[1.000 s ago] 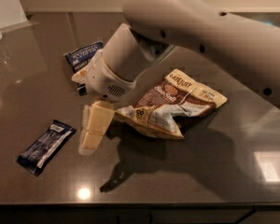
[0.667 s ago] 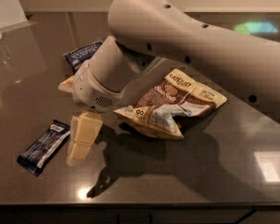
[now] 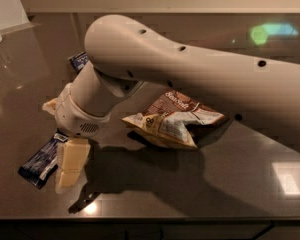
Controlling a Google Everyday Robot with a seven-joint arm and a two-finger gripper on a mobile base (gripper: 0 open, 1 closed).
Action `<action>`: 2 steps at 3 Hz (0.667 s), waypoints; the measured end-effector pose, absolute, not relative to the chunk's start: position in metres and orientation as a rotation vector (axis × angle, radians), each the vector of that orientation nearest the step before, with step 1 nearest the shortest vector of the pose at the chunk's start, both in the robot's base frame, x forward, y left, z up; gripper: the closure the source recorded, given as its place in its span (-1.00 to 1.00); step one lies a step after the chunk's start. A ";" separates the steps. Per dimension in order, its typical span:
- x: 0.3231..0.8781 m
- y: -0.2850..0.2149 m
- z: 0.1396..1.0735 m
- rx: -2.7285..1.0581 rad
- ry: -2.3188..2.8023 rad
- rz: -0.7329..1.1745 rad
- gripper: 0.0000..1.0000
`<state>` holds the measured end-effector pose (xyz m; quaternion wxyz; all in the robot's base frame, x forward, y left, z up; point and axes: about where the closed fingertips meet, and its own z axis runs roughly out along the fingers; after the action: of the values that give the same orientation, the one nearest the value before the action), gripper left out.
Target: Pick rxbar blueberry
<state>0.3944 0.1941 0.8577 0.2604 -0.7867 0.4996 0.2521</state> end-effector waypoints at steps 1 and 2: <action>0.400 0.204 0.843 -2.179 1.373 0.652 -1.00; 0.409 0.209 0.833 -2.223 1.405 0.654 -1.00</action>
Offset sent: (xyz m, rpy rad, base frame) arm 0.0283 0.0176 -0.0382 -0.1583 0.0512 0.0251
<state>0.4089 0.2088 0.8326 0.2142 -0.8013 0.5066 0.2356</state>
